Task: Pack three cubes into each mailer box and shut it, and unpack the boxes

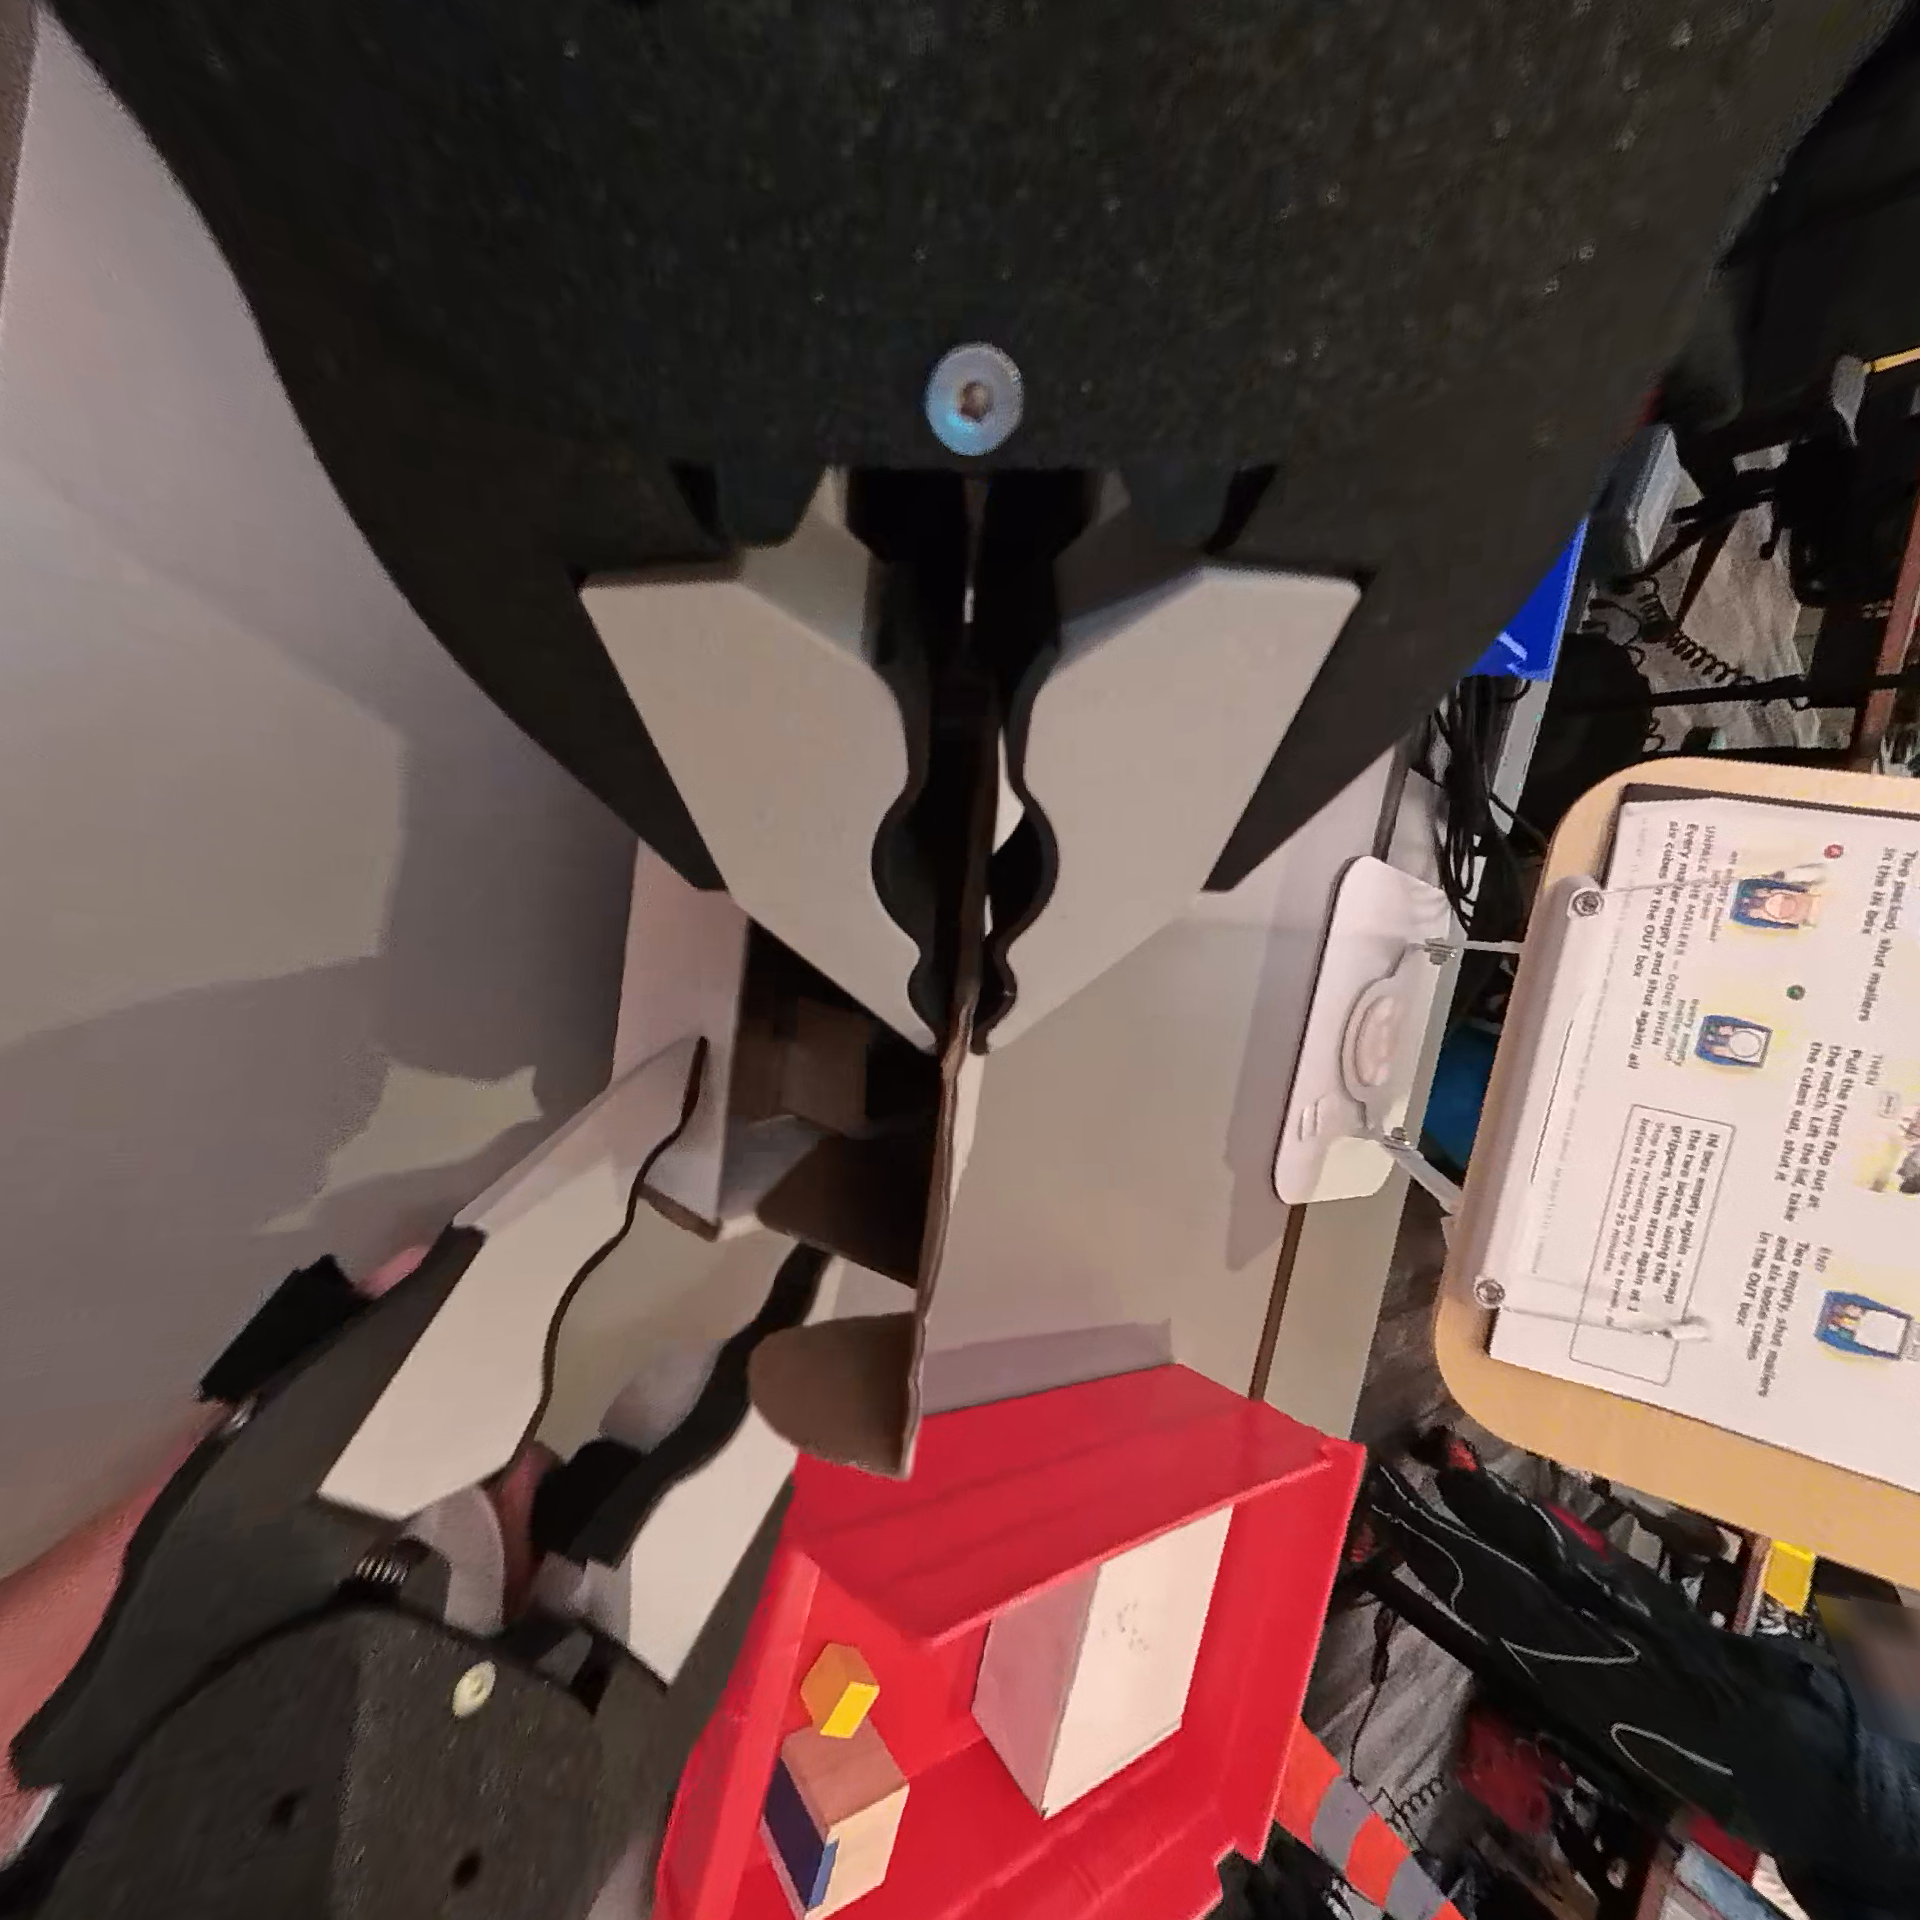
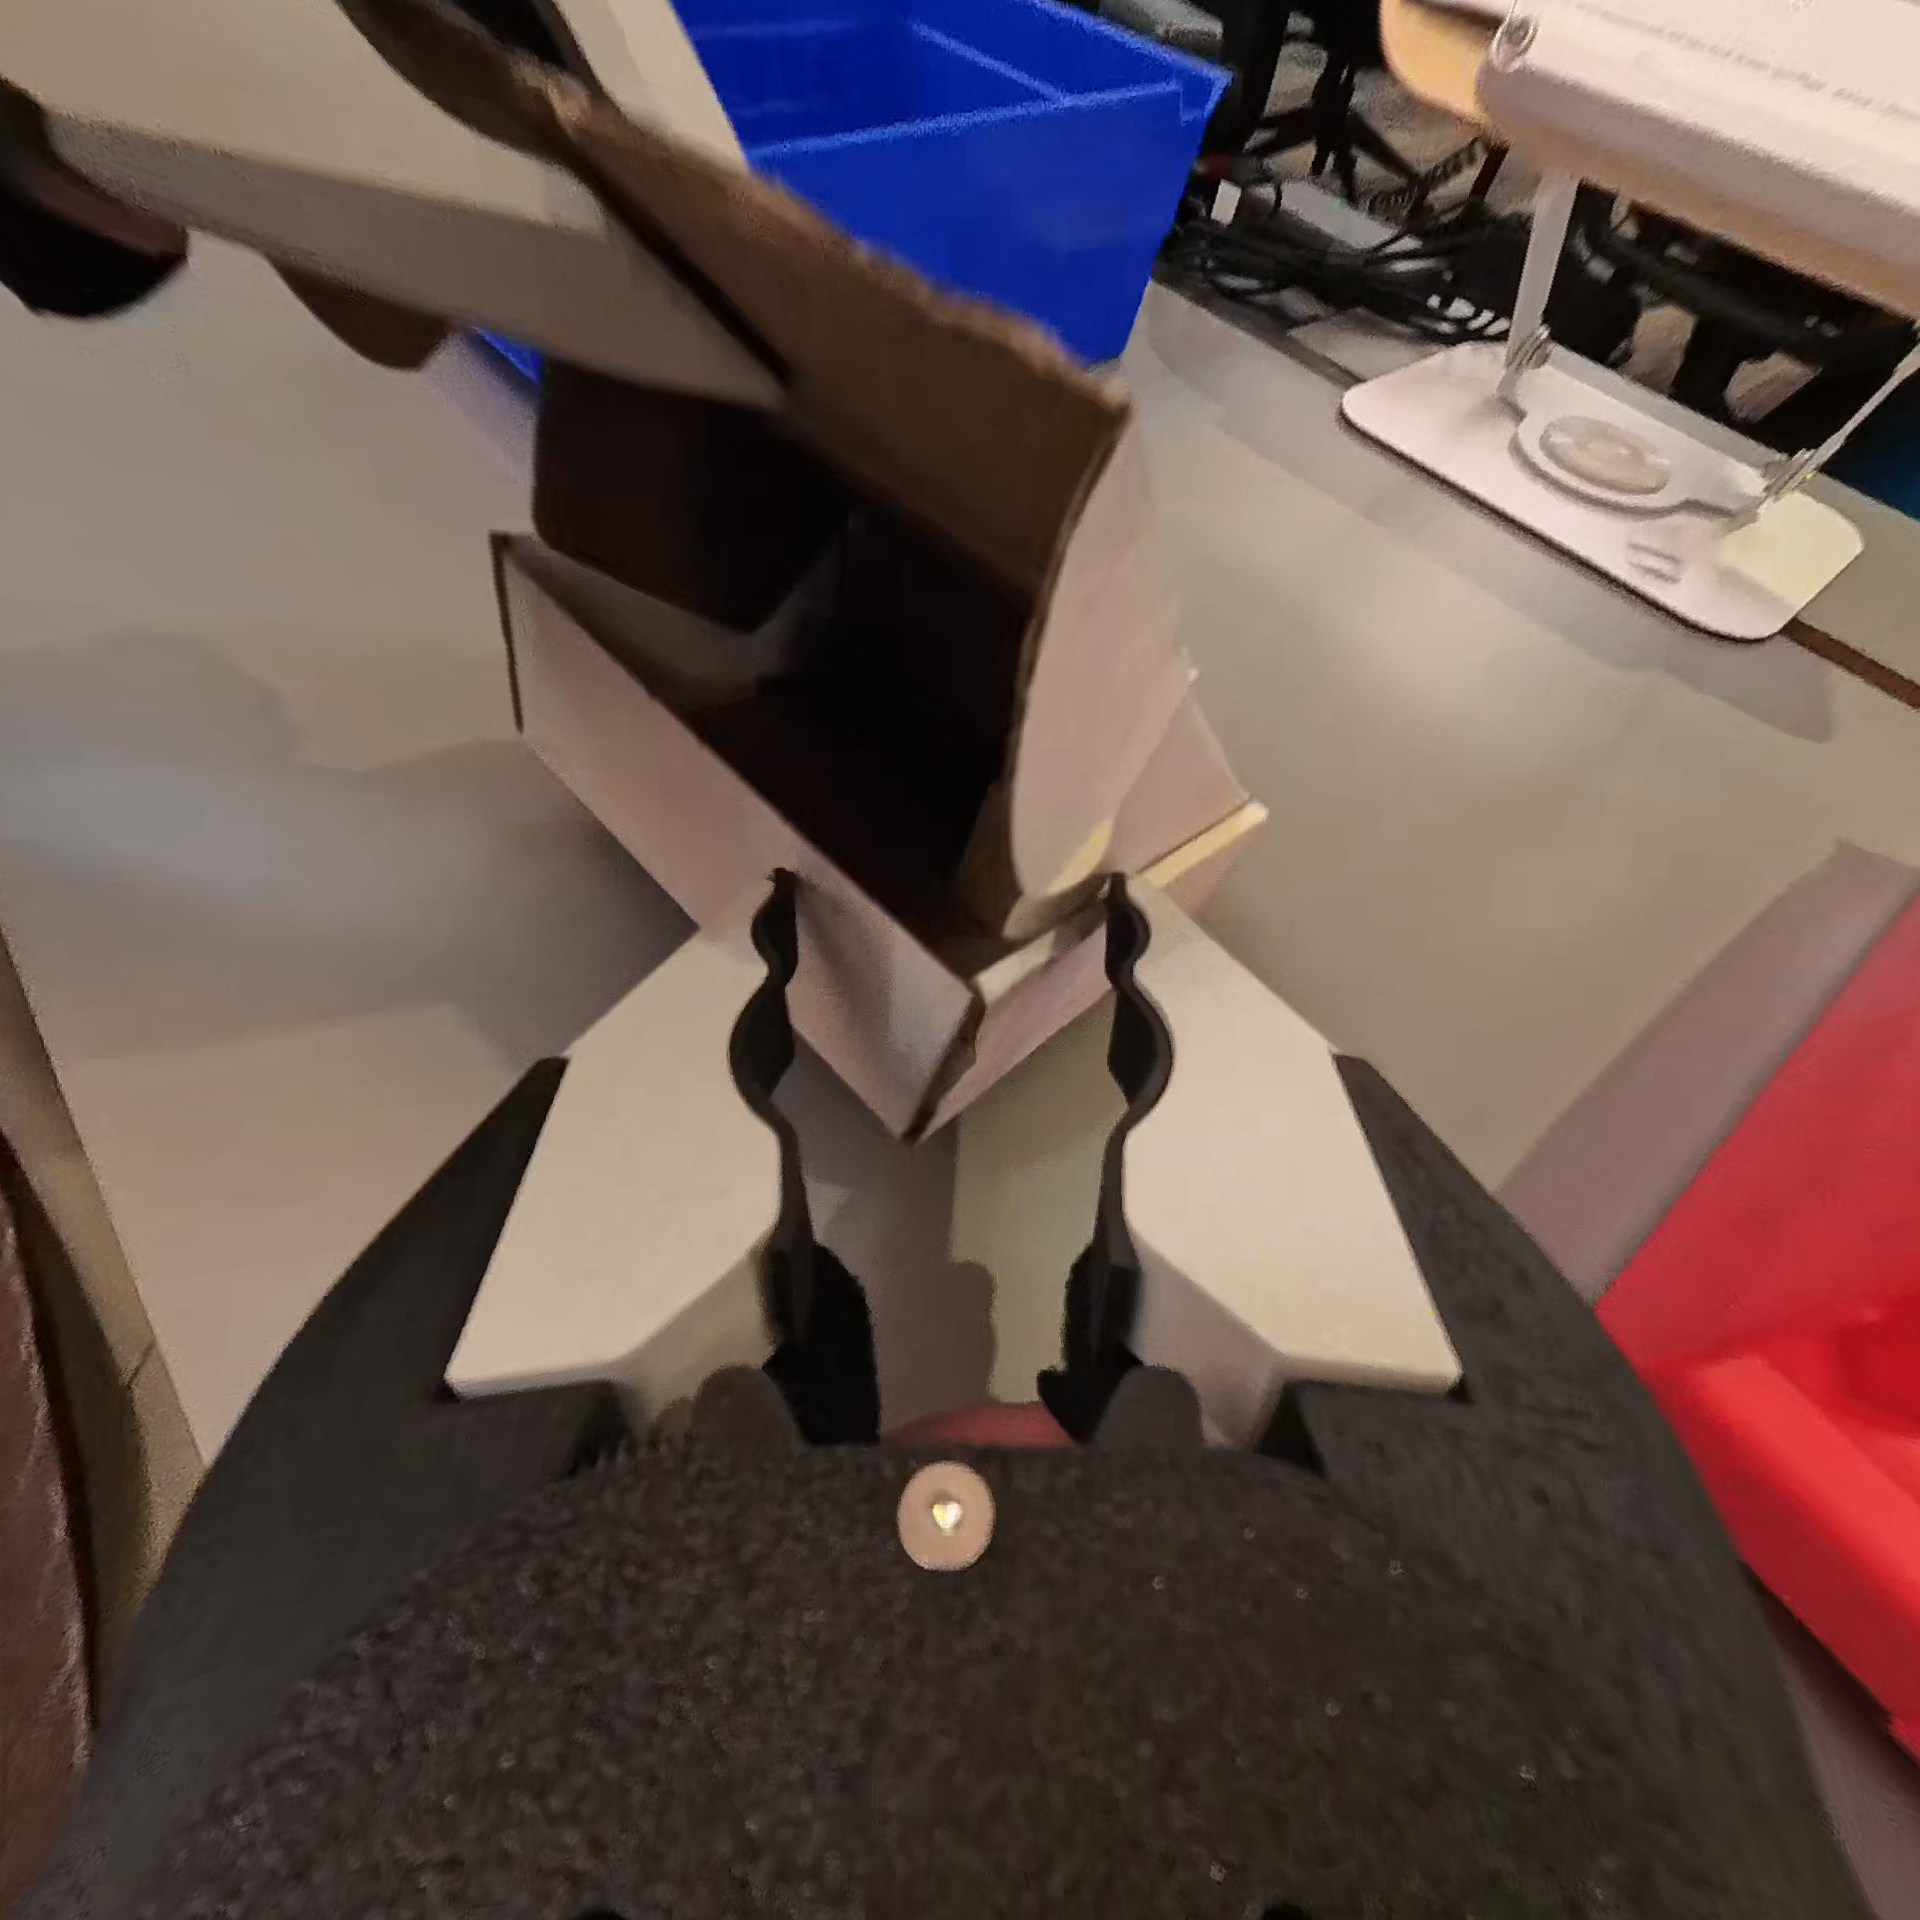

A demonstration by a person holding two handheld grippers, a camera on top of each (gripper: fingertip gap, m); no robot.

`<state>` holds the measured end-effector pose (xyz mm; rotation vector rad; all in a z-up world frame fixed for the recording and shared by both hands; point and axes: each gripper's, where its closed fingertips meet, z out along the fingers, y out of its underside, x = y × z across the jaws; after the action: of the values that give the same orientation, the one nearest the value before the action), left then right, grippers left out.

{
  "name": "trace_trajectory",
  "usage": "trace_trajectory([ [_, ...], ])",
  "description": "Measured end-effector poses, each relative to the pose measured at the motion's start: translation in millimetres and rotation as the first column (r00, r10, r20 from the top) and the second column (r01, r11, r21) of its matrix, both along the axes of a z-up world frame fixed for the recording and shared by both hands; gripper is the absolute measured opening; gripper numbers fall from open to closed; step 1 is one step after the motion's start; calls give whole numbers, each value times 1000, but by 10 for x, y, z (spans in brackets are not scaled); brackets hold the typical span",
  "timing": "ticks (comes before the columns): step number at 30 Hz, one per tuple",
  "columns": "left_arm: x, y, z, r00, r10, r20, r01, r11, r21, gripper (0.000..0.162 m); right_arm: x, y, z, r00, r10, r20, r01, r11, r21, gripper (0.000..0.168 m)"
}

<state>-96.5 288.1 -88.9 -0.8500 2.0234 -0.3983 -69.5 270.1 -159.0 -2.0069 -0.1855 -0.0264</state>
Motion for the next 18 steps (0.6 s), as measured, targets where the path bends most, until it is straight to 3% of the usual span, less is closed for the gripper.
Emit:
trace_trajectory([
  [1, 6, -5, 15, 1000, -4, 3, 4, 1000, 5, 0, -1, -4, -33, 1000, 5, -13, -5, 1000, -13, 59],
  [5, 21, 28, 54, 1000, -19, -5, 19, 999, 49, 0, -5, -13, -20, 995, 32, -93, -33, 999, -6, 58],
  [10, 115, 134, 158, 1000, -24, -15, 25, 998, 60, 0, 39, -31, -91, 995, 79, -68, -81, 997, -18, 49],
  [14, 338, 468, 311, 997, 10, -81, -5, 998, 69, 0, 111, -27, -106, 999, 39, 6, -39, 999, -14, 32],
  [18, 734, 943, 236, 973, 43, -226, -46, 999, -9, 0, 128, -18, -115, 998, 24, 60, -23, 1000, -16, 29],
])
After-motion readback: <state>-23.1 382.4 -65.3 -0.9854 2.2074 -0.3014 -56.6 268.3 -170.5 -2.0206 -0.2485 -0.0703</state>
